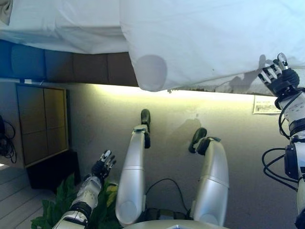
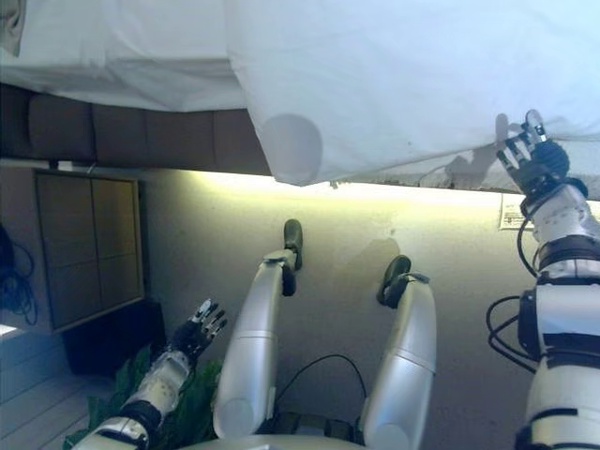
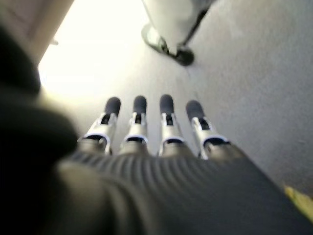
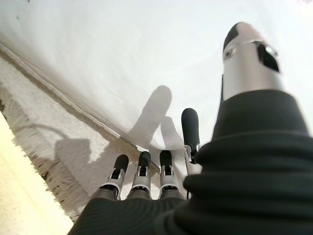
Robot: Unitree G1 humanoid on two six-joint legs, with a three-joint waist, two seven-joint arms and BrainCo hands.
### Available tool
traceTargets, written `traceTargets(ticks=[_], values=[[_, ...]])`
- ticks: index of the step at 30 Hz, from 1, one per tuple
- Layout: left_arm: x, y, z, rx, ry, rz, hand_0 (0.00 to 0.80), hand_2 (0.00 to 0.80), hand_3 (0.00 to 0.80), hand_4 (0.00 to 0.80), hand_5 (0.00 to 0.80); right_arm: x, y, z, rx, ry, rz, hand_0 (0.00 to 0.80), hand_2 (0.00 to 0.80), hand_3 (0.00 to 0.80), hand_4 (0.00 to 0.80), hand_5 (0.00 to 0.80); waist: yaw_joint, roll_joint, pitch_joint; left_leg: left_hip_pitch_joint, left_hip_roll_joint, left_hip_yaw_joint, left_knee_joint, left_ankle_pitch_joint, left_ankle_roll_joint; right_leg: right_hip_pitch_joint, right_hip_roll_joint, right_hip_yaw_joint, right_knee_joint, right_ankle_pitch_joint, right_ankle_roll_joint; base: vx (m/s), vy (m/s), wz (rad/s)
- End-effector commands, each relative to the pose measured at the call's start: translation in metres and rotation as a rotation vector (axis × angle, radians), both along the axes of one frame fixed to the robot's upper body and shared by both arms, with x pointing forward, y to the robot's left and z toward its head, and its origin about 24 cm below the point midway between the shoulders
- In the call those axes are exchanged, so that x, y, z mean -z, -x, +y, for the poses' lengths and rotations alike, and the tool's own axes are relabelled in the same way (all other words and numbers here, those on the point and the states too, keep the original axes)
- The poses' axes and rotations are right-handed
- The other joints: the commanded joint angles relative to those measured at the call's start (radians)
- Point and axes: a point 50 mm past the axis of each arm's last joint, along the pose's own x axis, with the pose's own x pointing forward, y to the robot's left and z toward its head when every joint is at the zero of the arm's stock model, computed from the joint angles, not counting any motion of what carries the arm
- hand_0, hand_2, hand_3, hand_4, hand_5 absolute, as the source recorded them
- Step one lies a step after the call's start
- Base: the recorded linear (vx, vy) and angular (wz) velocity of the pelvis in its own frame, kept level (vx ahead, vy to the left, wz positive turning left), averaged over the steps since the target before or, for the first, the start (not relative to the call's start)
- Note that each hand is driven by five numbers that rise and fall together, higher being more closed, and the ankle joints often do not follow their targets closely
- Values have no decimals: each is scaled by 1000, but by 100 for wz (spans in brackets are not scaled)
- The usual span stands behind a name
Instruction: Make the bed neatly
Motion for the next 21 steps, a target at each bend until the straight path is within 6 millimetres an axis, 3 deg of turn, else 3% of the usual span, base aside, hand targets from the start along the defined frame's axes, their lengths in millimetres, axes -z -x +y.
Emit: traceTargets(ticks=[1,6,13,14,16,17,21], values=[[10,31,13,-45,-11,37,0,0,0,0,0,-53,11,-19,36,121,-132,0,0,0,0,0,-6,51,-5,27,24,-6,23,-80,29,-35,23,102,-63,116,13,5,35,10],[13,41,13,-24,-6,44,0,0,0,0,0,-72,11,-16,-3,163,-164,0,0,0,0,0,-2,57,-5,42,29,-2,21,-73,22,-25,21,100,-56,109,8,8,28,1],[14,45,7,20,-2,39,0,0,0,0,0,-74,15,-19,-30,178,-182,0,0,0,0,0,-1,55,-5,81,40,6,11,-70,19,10,12,89,-63,109,9,0,0,0],[14,45,7,24,-2,41,0,0,0,0,0,-73,15,-19,-29,177,-180,75,75,75,75,75,-1,54,-5,93,43,9,7,-70,18,22,9,86,-69,109,10,0,0,0],[14,45,7,29,-7,43,0,0,0,0,0,-72,16,-21,-21,179,-182,505,505,505,505,505,1,51,-5,112,46,12,-2,-70,19,44,6,79,-82,111,12,0,0,0],[14,46,7,30,-9,43,0,0,0,0,0,-73,16,-21,-18,180,-190,800,800,800,800,800,2,49,-5,122,48,14,-7,-70,18,55,5,76,-89,112,13,0,0,0],[14,48,9,30,-15,48,0,0,0,0,0,-74,18,-23,-20,180,-215,800,800,800,800,800,1,46,-5,141,53,15,-12,-69,15,75,2,73,-96,113,16,0,0,0]])
